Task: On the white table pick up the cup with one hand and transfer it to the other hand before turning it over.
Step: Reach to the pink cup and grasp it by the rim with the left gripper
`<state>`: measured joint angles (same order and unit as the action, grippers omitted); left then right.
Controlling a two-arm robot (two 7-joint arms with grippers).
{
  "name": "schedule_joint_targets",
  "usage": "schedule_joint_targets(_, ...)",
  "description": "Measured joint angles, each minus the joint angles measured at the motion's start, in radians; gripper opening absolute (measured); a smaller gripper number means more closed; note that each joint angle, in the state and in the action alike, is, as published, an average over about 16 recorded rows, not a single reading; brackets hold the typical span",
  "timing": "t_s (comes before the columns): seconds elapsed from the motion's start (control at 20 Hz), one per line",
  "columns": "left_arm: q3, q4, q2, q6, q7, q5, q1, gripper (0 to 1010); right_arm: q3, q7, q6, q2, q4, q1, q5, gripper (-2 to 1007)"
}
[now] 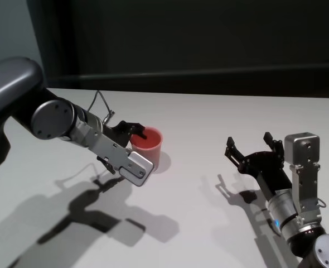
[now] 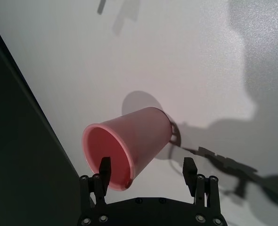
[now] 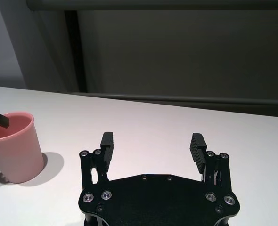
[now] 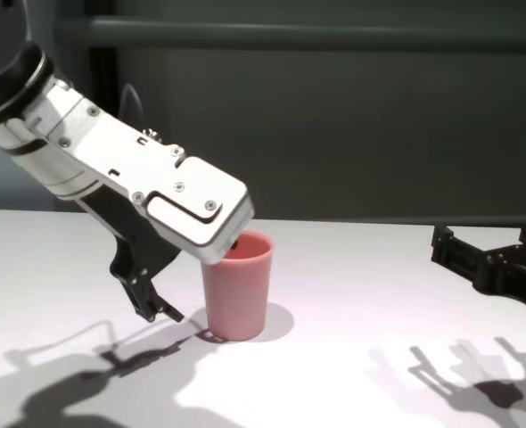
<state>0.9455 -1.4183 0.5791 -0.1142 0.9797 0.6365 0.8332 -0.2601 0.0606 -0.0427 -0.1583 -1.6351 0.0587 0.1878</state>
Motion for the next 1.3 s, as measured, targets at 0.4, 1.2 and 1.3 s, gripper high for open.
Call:
schedule_joint_targets(0.4, 0.037, 0.036, -0.024, -0.014, 0.023, 0.0, 0.033, 1001, 0.0, 0.0, 0.0, 0.0, 0.0, 0.0, 0.0, 1002)
schedule_joint_targets(1.2, 0.071, 0.06, -0.038, -0.019, 0.036, -0.033, 0.061, 911, 0.0, 0.0, 0.0, 0.0, 0.0, 0.0, 0.0, 1002)
schedule_joint_targets(1.3, 0.073, 0.06, -0.036, -0.02, 0.037, -0.041, 0.061, 869, 0.0, 0.0, 0.0, 0.0, 0.0, 0.0, 0.0, 1002)
